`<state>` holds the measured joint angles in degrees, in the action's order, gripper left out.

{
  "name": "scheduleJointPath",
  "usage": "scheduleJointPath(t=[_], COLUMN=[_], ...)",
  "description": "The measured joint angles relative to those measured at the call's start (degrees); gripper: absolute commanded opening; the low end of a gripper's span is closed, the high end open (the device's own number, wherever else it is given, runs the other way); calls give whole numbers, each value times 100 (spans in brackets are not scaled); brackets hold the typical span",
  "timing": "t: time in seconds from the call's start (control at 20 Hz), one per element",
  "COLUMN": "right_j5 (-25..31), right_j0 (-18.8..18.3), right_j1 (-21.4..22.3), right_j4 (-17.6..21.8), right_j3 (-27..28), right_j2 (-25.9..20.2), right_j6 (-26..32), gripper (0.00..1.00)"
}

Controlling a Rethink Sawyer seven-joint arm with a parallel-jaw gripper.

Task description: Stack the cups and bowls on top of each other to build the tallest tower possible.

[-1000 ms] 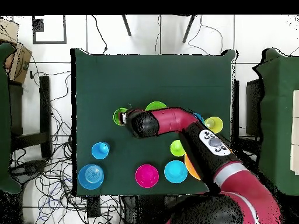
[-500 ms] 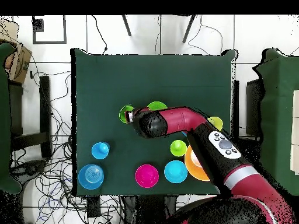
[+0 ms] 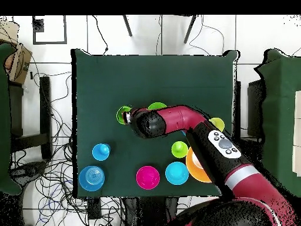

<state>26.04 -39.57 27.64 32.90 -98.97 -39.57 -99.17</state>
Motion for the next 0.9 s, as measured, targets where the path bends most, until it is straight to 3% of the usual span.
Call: scheduleJointPath(t=[0.5, 0.9], right_j5=[752, 1357], right_j0=[-200, -340], right_j1=[121, 291], right_j4=[168, 586], right_j3=[-1, 10], right_j2=[-223, -369], right_j6=[27, 427], gripper=[0, 0])
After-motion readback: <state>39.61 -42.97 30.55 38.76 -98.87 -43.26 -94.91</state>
